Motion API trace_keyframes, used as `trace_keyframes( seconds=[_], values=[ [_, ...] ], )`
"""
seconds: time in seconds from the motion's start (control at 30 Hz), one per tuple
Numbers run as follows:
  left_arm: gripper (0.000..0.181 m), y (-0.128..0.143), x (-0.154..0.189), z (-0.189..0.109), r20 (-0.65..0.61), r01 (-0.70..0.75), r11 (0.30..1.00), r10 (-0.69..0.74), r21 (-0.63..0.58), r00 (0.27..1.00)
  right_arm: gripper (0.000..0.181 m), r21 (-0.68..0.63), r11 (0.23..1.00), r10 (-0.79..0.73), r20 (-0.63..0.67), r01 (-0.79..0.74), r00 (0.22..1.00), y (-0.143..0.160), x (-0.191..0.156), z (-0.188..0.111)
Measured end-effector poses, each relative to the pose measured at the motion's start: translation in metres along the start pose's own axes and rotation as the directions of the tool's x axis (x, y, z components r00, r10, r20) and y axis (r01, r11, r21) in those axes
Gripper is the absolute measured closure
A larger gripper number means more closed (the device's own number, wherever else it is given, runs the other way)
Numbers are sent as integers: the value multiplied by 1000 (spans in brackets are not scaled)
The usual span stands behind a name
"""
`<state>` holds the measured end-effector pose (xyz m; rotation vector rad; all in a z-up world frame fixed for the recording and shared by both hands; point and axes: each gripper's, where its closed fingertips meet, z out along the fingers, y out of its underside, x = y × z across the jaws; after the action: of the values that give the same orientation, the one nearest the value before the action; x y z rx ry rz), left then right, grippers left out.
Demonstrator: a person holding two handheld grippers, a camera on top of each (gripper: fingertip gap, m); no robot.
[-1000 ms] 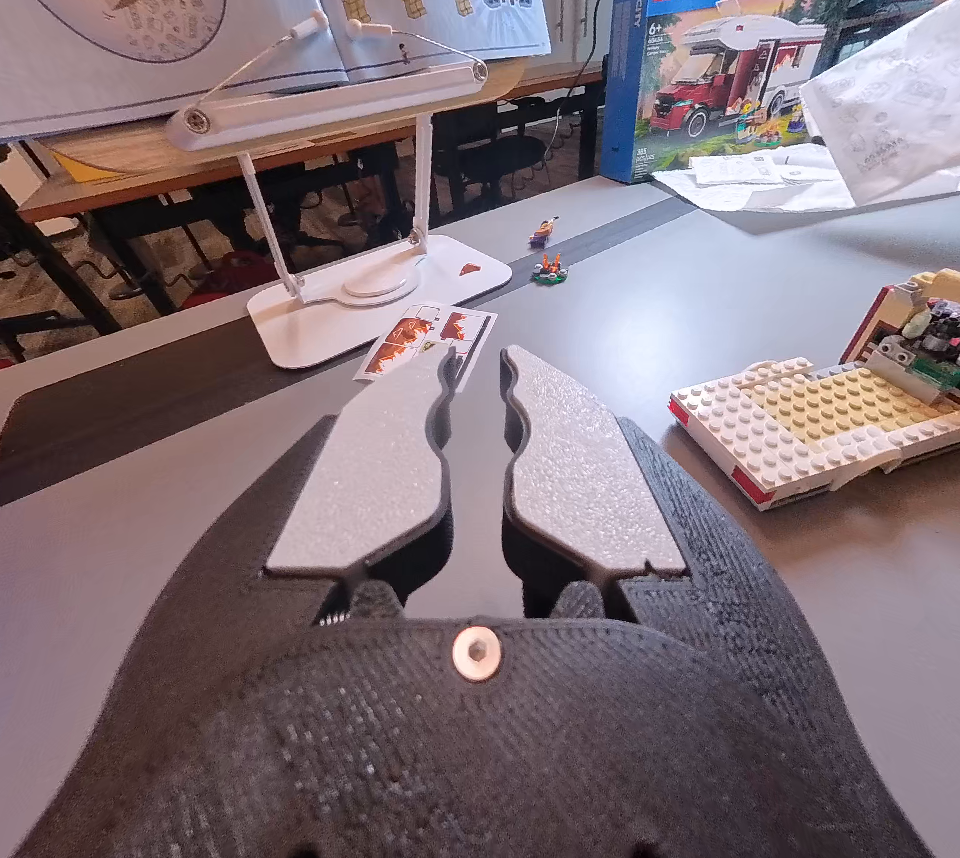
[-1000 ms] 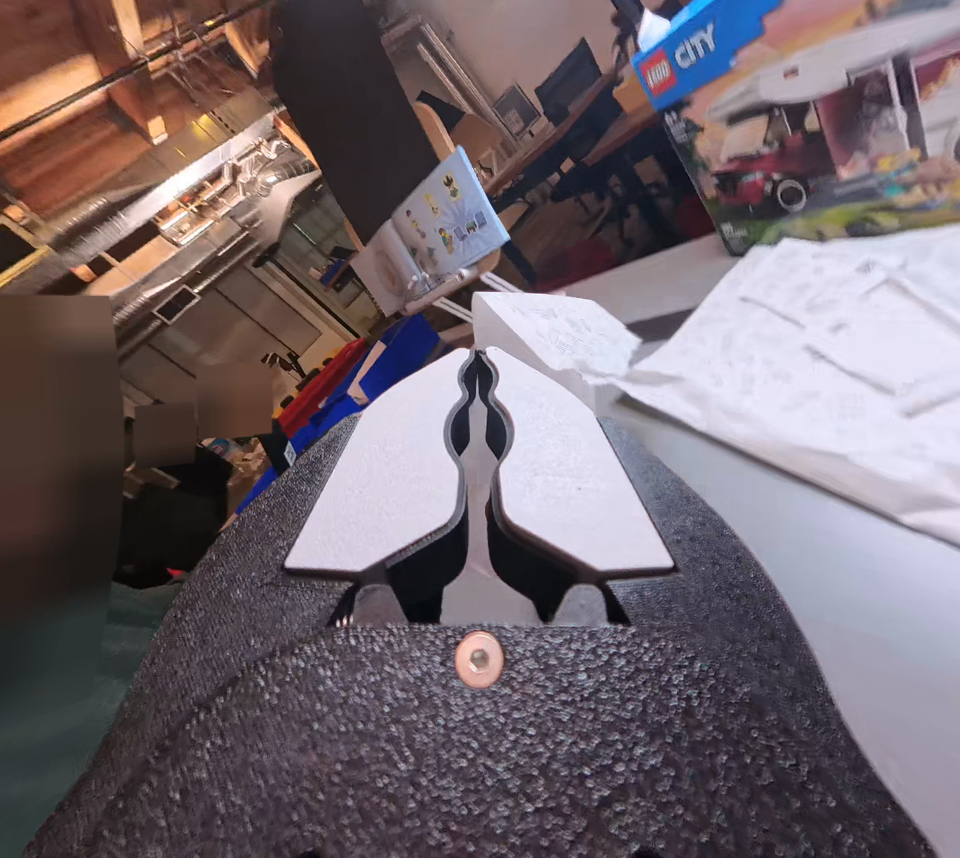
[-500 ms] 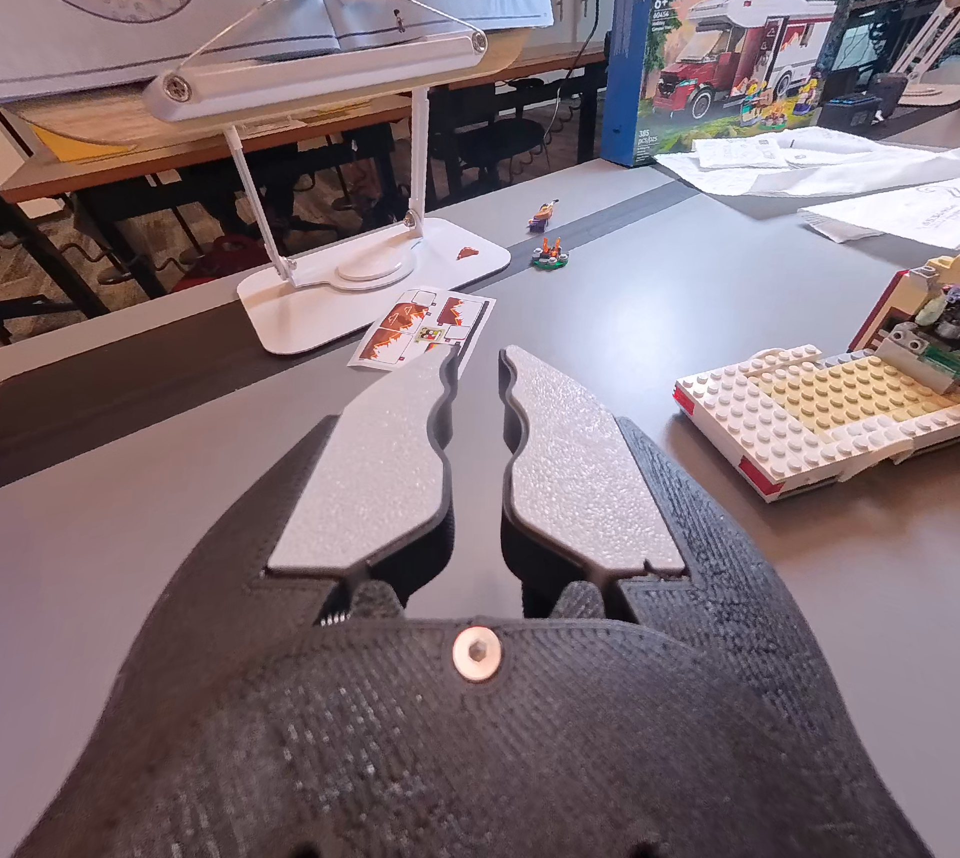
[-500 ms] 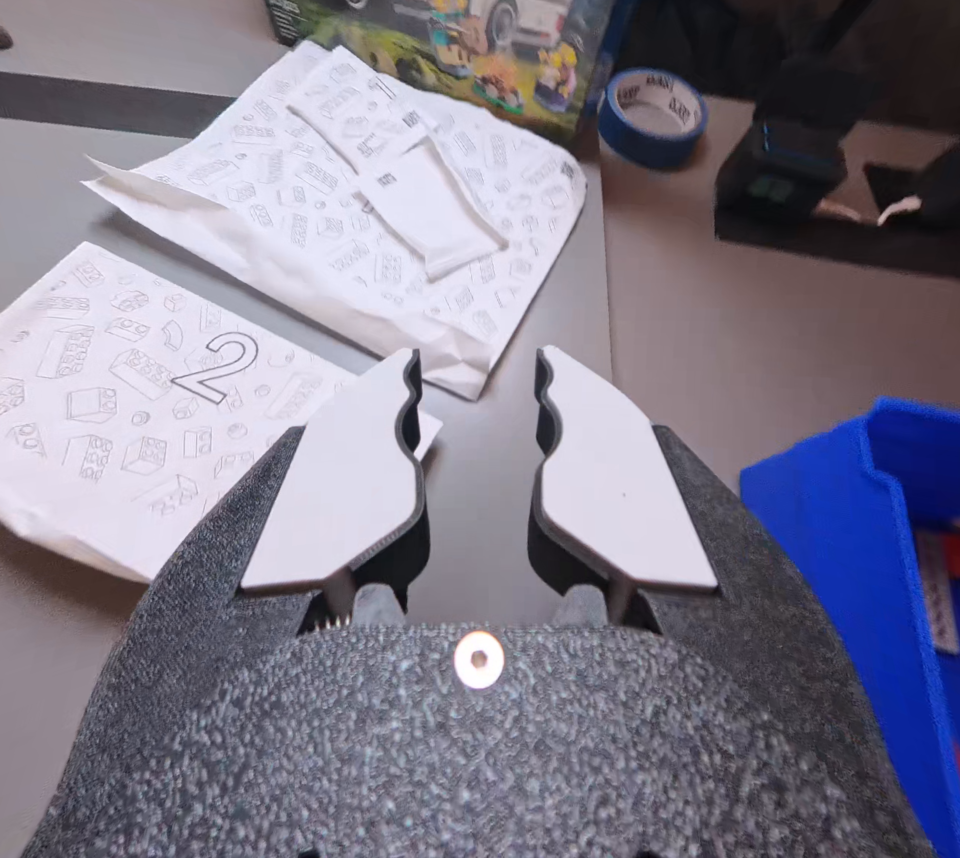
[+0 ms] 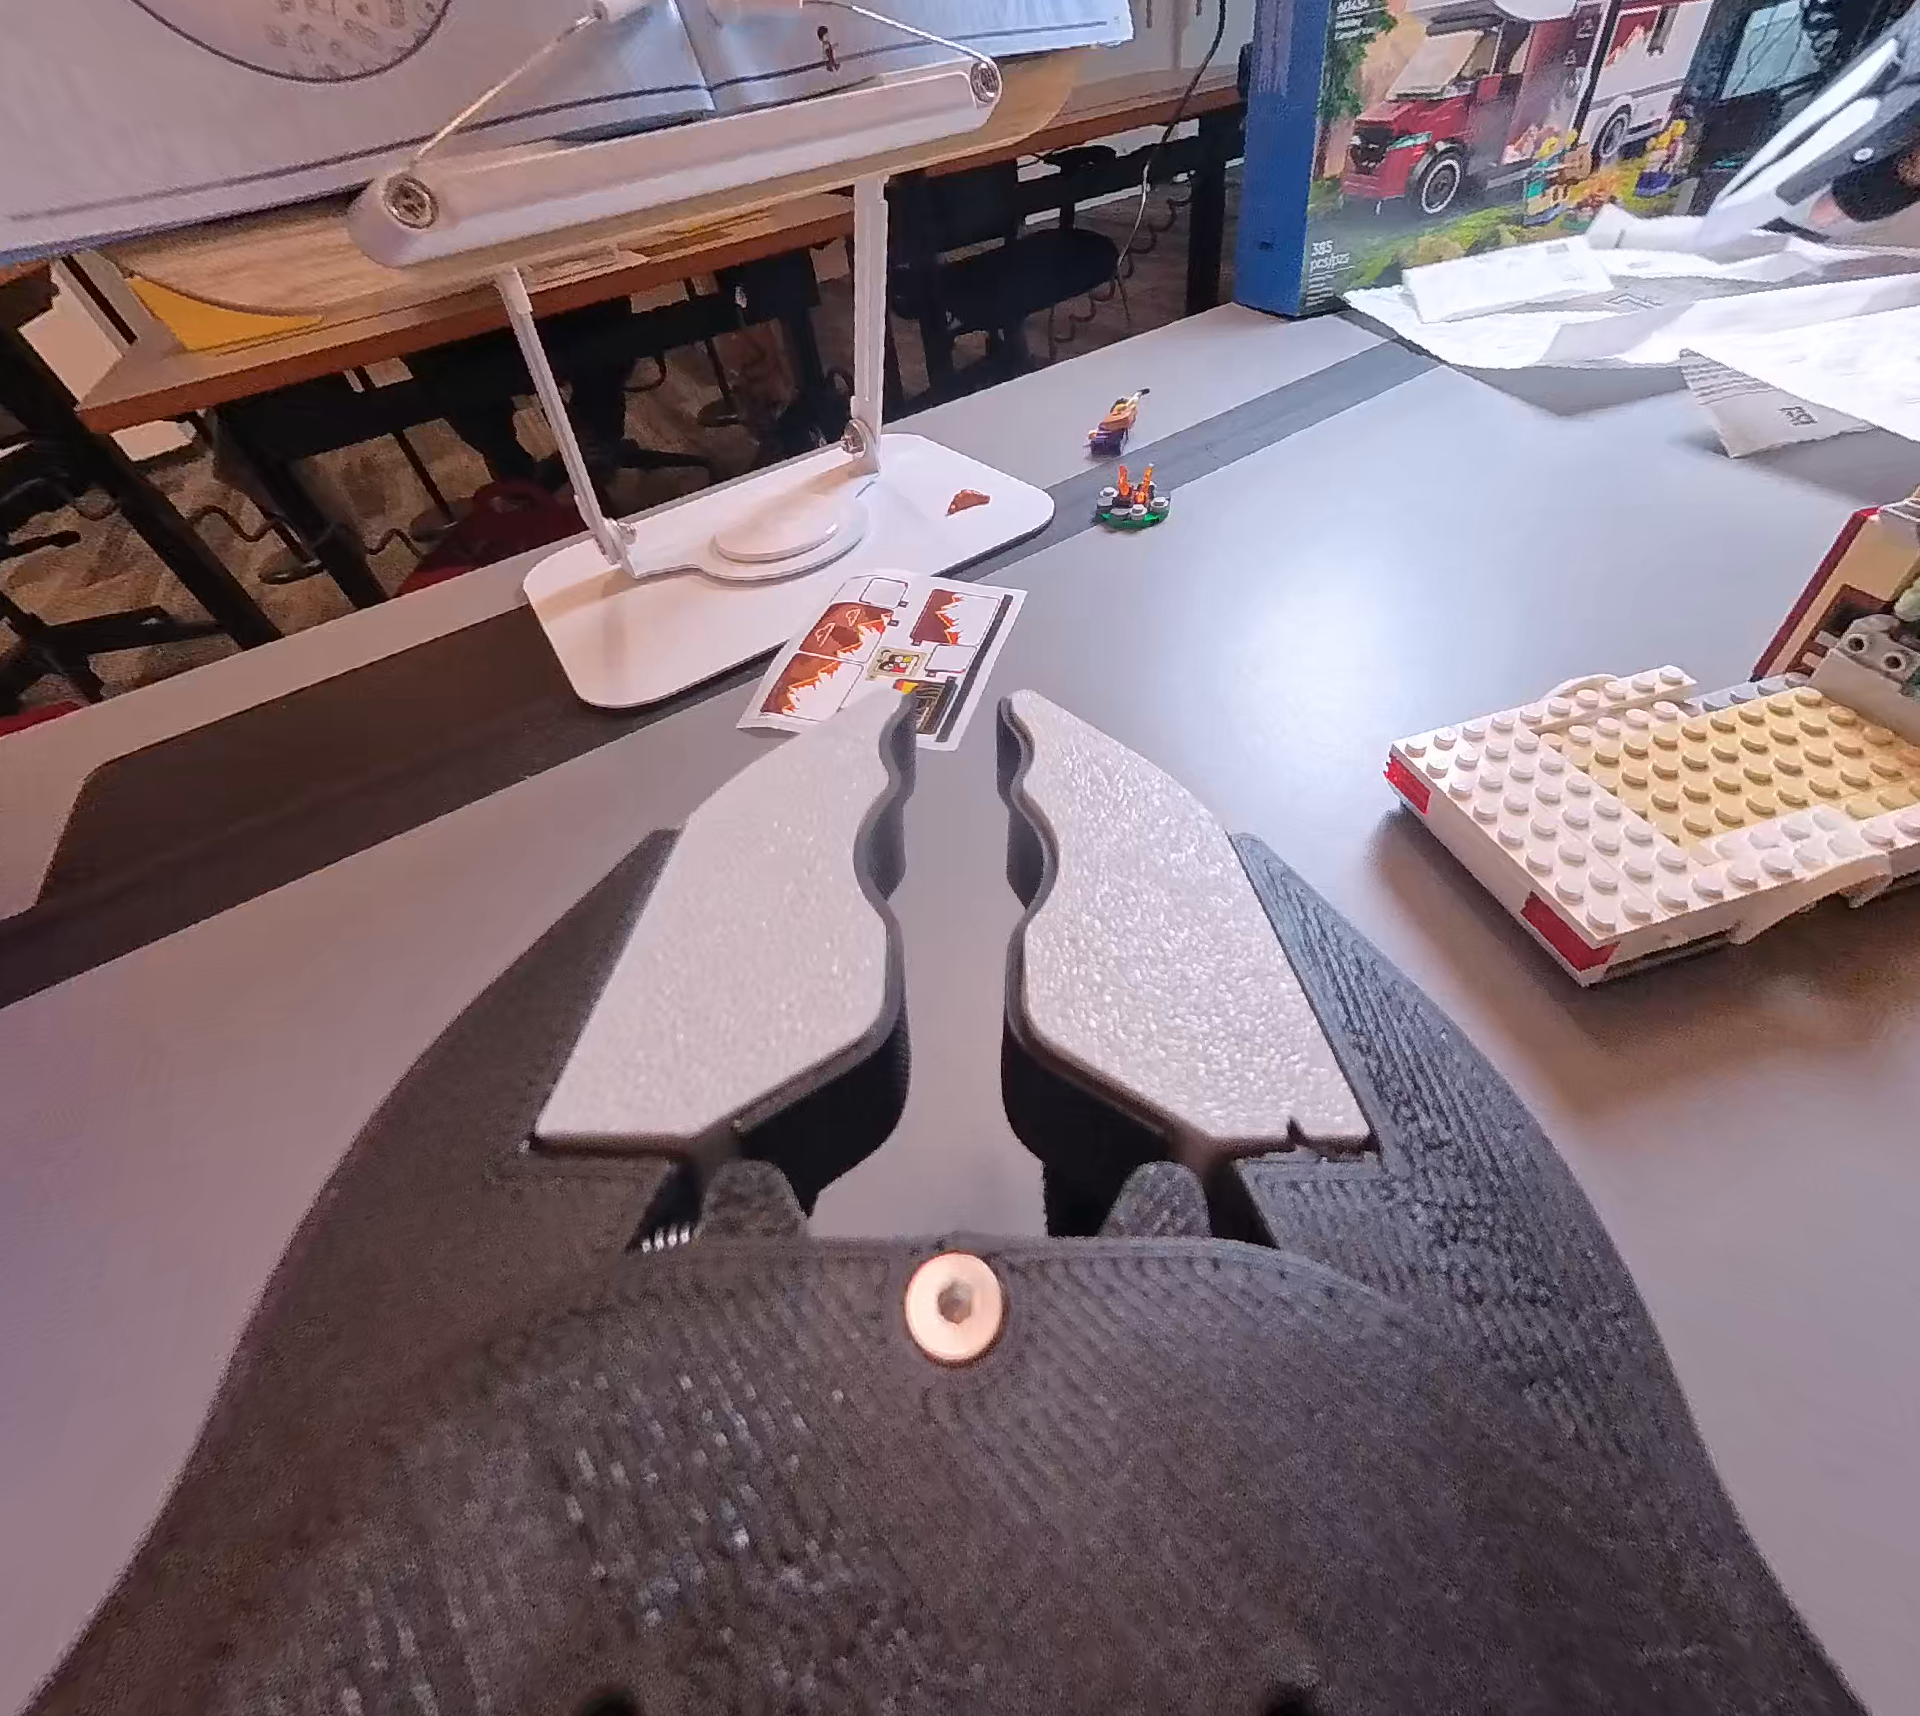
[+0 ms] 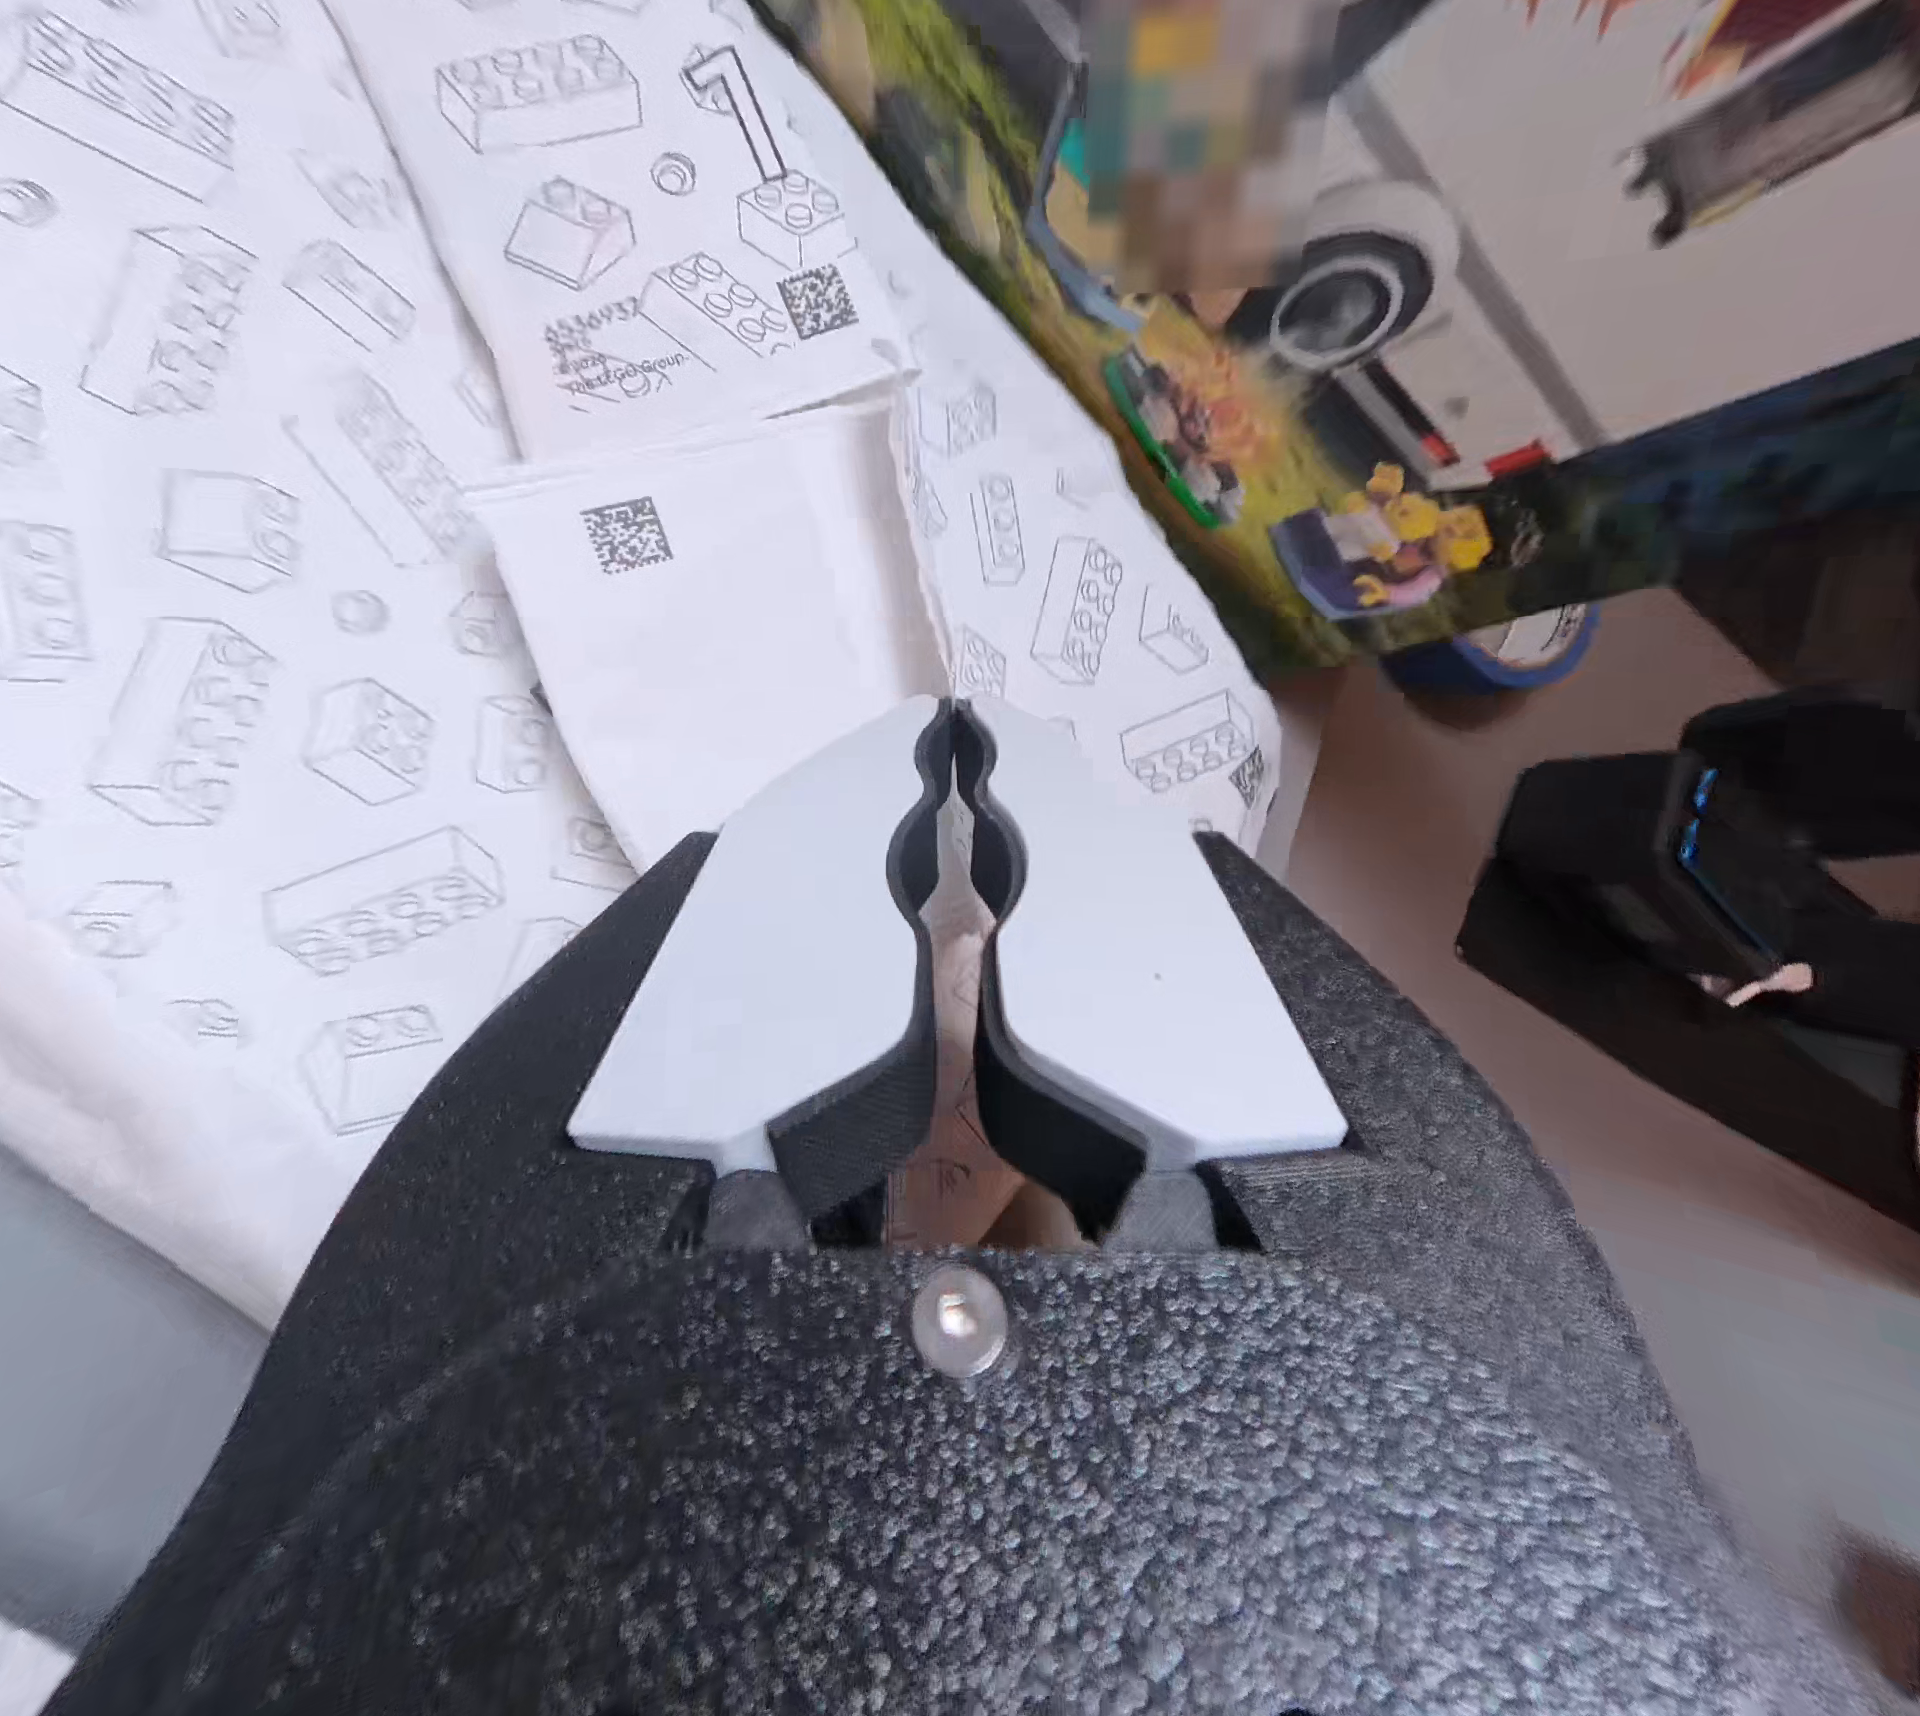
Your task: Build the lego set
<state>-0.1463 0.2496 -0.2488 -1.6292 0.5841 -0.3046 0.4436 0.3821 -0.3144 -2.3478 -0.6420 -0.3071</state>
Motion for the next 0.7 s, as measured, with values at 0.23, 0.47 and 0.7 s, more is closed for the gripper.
trace_keyframes(
  seconds=[0.23,0.47,0.7],
  values=[
    [166,0,22,3,-126,60,998,-61,-11,990,181,431,833,-280,-215,348,936,-91,-68,-108],
    [130,-50,127,-10,-578,249,967,-232,-52,783,181,631,519,-500,-323,576,804,-143,-262,-212],
    [163,-64,163,-30,-703,266,957,-270,-118,658,181,820,336,-658,-148,464,739,-163,-419,-267]
  ],
)
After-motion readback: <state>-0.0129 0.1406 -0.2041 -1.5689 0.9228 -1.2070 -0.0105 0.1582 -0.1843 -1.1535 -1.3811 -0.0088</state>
